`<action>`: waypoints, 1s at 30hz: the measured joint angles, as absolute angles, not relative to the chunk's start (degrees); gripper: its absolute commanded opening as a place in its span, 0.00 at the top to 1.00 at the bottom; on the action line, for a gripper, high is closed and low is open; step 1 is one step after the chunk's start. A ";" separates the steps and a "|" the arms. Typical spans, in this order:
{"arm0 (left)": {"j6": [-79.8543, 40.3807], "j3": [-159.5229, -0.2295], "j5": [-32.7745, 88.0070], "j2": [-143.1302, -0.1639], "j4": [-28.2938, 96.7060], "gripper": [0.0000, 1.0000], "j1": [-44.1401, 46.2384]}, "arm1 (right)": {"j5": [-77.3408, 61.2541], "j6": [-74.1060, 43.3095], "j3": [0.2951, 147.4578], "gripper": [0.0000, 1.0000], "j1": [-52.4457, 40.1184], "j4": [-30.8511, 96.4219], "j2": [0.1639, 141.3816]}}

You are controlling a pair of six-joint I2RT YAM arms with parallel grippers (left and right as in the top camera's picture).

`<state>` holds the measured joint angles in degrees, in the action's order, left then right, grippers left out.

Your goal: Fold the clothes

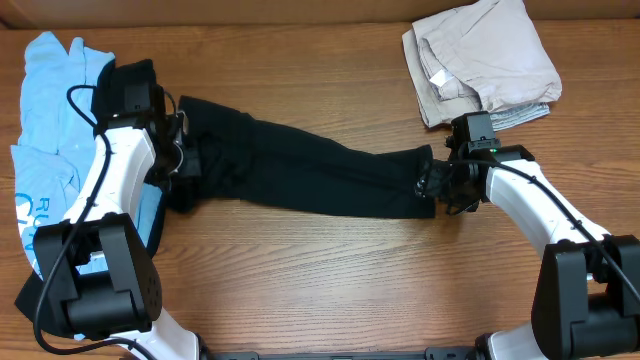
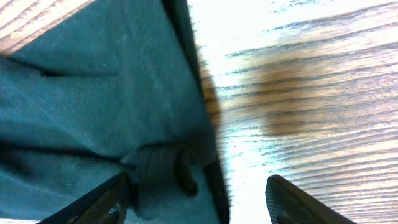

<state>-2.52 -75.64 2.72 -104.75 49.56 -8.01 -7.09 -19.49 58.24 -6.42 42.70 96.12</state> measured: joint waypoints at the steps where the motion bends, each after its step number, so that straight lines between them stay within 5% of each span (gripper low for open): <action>1: -2.52 -75.66 2.02 -104.75 47.99 0.96 -8.01 | -7.09 -19.49 58.24 0.27 -6.42 42.68 96.12; 4: -2.52 -75.70 0.60 -104.92 44.45 0.95 -8.01 | -7.09 -19.46 58.24 0.26 -6.42 42.63 96.12; 5: -2.50 -75.72 0.32 -105.12 43.55 0.87 -8.01 | -7.11 -19.46 58.24 0.26 -6.42 42.68 96.12; 6: -2.48 -75.77 0.14 -105.41 43.16 0.72 -8.01 | -7.11 -19.46 58.24 0.26 -6.42 42.65 96.12; 8: -2.26 -75.83 -0.32 -106.32 42.85 0.24 -8.01 | -7.11 -19.49 58.24 0.27 -6.42 42.52 96.12; 9: -1.89 -75.88 -0.54 -107.04 42.78 0.07 -8.01 | -7.11 -19.46 58.24 0.26 -6.42 42.30 96.12; 10: -1.83 -75.92 -0.71 -107.79 42.76 0.00 -8.01 | -7.11 -19.49 58.24 0.27 -6.42 42.02 96.12; 18: -2.42 -77.67 0.86 -111.15 47.59 0.00 -8.03 | -8.97 -18.65 58.24 0.26 -6.42 36.67 98.98; 25: -2.83 -97.78 7.35 -111.26 66.04 0.00 -8.03 | -10.57 -17.21 58.24 0.28 -6.42 32.34 101.80; 30: -2.81 -113.69 10.04 -111.24 76.79 0.00 -8.01 | -13.45 -16.40 58.39 0.58 -6.42 31.33 103.28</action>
